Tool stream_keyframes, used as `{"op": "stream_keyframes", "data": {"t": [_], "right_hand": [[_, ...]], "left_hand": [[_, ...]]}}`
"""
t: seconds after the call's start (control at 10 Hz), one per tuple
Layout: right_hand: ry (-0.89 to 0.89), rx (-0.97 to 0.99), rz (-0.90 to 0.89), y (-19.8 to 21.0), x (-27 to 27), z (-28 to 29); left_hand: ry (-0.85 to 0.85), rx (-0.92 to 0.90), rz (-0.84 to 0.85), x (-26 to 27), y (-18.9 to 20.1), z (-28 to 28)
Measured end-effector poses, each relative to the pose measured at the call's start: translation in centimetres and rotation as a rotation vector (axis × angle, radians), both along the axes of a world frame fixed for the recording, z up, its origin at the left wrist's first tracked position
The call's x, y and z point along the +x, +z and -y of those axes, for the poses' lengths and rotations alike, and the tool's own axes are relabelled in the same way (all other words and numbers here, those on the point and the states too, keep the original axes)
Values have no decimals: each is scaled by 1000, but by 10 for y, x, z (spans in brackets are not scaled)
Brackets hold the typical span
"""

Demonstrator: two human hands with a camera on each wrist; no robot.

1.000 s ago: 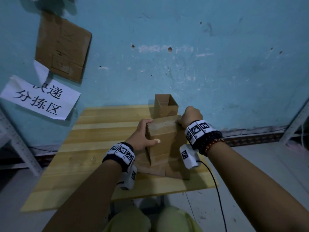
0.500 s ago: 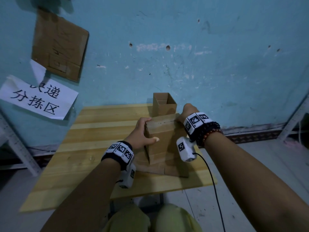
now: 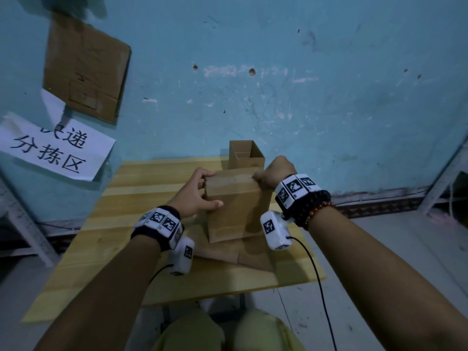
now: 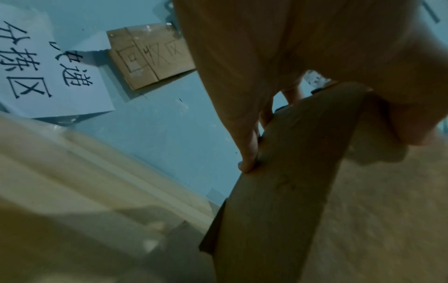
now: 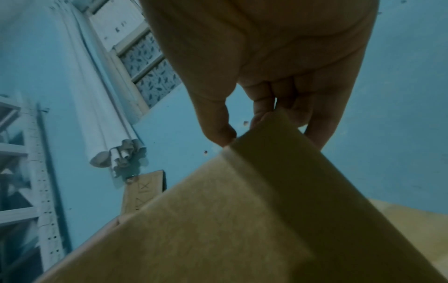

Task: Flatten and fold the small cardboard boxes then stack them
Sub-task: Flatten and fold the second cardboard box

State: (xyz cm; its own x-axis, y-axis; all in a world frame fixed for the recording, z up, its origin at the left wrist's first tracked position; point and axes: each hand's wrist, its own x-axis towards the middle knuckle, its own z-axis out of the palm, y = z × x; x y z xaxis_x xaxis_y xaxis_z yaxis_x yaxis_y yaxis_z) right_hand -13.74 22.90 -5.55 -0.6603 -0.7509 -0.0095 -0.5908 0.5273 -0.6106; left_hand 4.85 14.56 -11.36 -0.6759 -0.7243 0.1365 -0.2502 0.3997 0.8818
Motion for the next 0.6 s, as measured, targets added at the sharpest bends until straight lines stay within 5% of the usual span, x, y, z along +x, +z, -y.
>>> {"op": "stream_keyframes", "data": {"t": [0.3, 0.6], "right_hand": [[75, 46, 58, -7, 28, 7], [59, -32, 252, -7, 26, 7]], "left_hand": [[0, 38, 140, 21, 3, 7], [8, -407, 804, -16, 34, -2]]}}
